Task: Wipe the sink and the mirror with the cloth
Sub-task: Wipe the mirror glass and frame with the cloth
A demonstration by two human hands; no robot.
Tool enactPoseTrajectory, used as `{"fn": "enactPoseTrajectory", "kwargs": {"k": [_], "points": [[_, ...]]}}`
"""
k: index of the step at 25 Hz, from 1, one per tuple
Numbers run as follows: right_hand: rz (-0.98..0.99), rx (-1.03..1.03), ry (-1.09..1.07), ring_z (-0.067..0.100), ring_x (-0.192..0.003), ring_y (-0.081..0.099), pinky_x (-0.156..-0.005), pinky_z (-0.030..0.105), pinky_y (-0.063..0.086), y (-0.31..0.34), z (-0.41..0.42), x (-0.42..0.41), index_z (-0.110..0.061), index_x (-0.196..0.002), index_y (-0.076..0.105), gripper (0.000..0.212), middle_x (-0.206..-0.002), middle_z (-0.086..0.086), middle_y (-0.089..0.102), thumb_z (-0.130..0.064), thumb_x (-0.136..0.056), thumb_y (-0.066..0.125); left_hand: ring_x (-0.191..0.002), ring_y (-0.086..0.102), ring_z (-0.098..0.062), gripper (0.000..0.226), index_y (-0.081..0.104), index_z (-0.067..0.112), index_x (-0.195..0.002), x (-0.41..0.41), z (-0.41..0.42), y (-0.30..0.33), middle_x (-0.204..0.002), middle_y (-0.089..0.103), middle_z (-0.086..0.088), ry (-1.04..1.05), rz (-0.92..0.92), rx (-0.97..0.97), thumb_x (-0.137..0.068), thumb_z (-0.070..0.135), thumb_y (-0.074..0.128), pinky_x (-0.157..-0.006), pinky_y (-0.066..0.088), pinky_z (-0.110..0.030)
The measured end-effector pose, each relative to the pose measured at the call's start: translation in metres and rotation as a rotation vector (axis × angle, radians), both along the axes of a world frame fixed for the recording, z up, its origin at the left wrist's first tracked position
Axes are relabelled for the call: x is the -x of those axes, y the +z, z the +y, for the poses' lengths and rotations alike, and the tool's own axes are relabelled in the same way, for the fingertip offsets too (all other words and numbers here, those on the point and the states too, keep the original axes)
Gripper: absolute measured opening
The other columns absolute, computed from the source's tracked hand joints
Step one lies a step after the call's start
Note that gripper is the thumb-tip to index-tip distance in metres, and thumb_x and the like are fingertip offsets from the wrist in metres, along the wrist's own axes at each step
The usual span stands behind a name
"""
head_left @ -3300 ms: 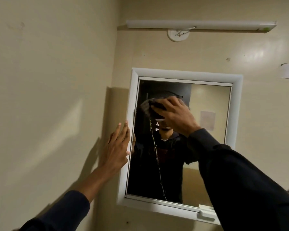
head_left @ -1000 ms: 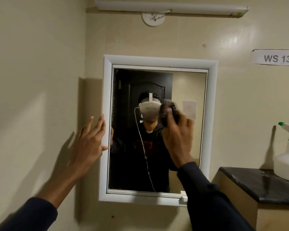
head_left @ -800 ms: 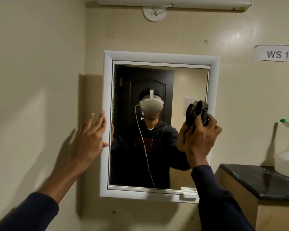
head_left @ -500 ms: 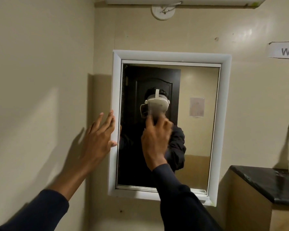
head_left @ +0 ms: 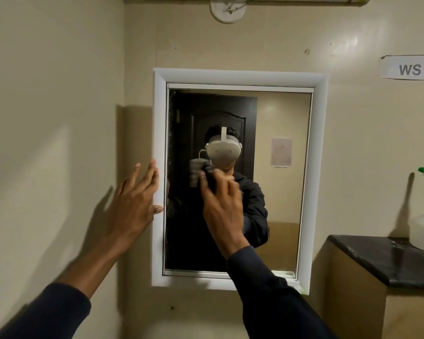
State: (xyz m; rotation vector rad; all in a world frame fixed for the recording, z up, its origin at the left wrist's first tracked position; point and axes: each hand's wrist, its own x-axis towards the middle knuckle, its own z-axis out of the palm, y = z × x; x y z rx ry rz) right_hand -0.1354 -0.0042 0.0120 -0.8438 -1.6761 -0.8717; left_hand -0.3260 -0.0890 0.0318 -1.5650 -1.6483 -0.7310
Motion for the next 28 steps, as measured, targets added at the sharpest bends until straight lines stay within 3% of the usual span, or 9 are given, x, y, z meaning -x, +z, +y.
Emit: {"fn": "enactPoseTrajectory", "kwargs": {"k": [2,4,8,10,13,16,20,24,28], "points": [[0.16,0.059,-0.05,0.036,-0.114,0.046,-0.093,0.041,0.043,-0.007,0.01,-0.053,-0.015,-0.145,0.045,0.059,-0.136,0.02,0.045,-0.014,-0.089,0.063,-0.144,0.027,-0.031,0.095,0.041,0.009,-0.142,-0.001,0.0,0.001,-0.159,0.022,0.002,0.0,-0.002,-0.002,-0.061,0.029,0.085,-0.1,0.042,-0.048],[0.379,0.102,-0.087,0.036,-0.11,0.045,-0.087,0.042,0.046,-0.016,0.012,-0.101,-0.012,-0.137,0.053,0.051,-0.132,0.02,0.046,-0.024,-0.089,0.063,-0.145,0.026,-0.03,0.093,0.04,0.009,-0.143,-0.002,-0.001,0.001,-0.159,0.021,0.002,-0.008,0.007,-0.003,-0.063,0.028,0.084,-0.101,0.041,-0.047],[0.654,0.112,-0.055,0.043,-0.102,0.044,-0.072,0.044,0.05,-0.03,0.003,-0.122,-0.004,-0.108,0.066,0.05,-0.129,0.023,0.051,-0.042,-0.097,0.034,-0.147,0.02,-0.027,0.091,0.036,0.01,-0.145,-0.003,-0.004,0.002,-0.16,0.015,0.003,-0.009,0.011,0.0,-0.069,0.03,0.08,-0.105,0.037,-0.043],[0.711,0.145,-0.044,0.041,-0.104,0.042,-0.074,0.042,0.048,-0.029,0.005,-0.105,-0.007,-0.108,0.064,0.034,-0.13,0.021,0.049,-0.032,-0.093,0.048,-0.147,0.019,-0.026,0.09,0.034,0.011,-0.146,-0.005,-0.005,0.002,-0.161,0.013,0.004,-0.009,0.015,0.01,-0.07,0.031,0.078,-0.107,0.036,-0.042],[0.574,0.152,-0.064,0.037,-0.106,0.043,-0.079,0.045,0.047,-0.03,0.01,-0.058,-0.012,-0.116,0.063,0.033,-0.129,0.02,0.049,-0.015,-0.084,0.068,-0.146,0.024,-0.029,0.091,0.037,0.009,-0.145,-0.004,-0.007,0.003,-0.16,0.018,0.001,-0.003,0.038,0.012,-0.068,0.032,0.08,-0.105,0.039,-0.044],[0.337,0.118,-0.007,0.038,-0.114,0.045,-0.09,0.044,0.046,-0.033,-0.002,0.011,-0.013,-0.13,0.059,0.043,-0.135,0.023,0.046,-0.007,-0.087,0.06,-0.145,0.025,-0.031,0.093,0.036,0.009,-0.145,-0.001,-0.009,0.006,-0.159,0.019,0.0,0.008,0.078,0.031,-0.067,0.037,0.08,-0.106,0.038,-0.046],[0.007,0.046,0.085,0.034,-0.101,0.046,-0.08,0.042,0.05,-0.048,-0.021,0.081,-0.012,-0.135,0.055,0.055,-0.13,0.02,0.039,-0.017,-0.082,0.067,-0.147,0.019,-0.03,0.092,0.029,0.012,-0.148,0.007,-0.007,0.006,-0.161,0.01,0.001,0.004,0.102,0.056,-0.071,0.024,0.079,-0.11,0.035,-0.046],[-0.082,0.027,0.113,0.029,-0.101,0.044,-0.076,0.037,0.051,-0.051,-0.019,0.07,-0.015,-0.137,0.053,0.059,-0.132,0.015,0.038,-0.022,-0.081,0.07,-0.146,0.022,-0.032,0.095,0.032,0.011,-0.147,0.008,-0.004,0.004,-0.161,0.011,-0.001,0.019,0.104,0.062,-0.065,0.008,0.08,-0.108,0.039,-0.048],[-0.025,0.036,0.032,0.033,-0.108,0.045,-0.083,0.042,0.052,-0.051,-0.005,-0.001,-0.016,-0.139,0.052,0.053,-0.135,0.017,0.043,-0.015,-0.087,0.053,-0.147,0.017,-0.031,0.097,0.028,0.012,-0.148,0.002,-0.008,0.005,-0.161,0.004,0.002,0.031,0.093,0.074,-0.069,0.032,0.08,-0.11,0.035,-0.048]]}}
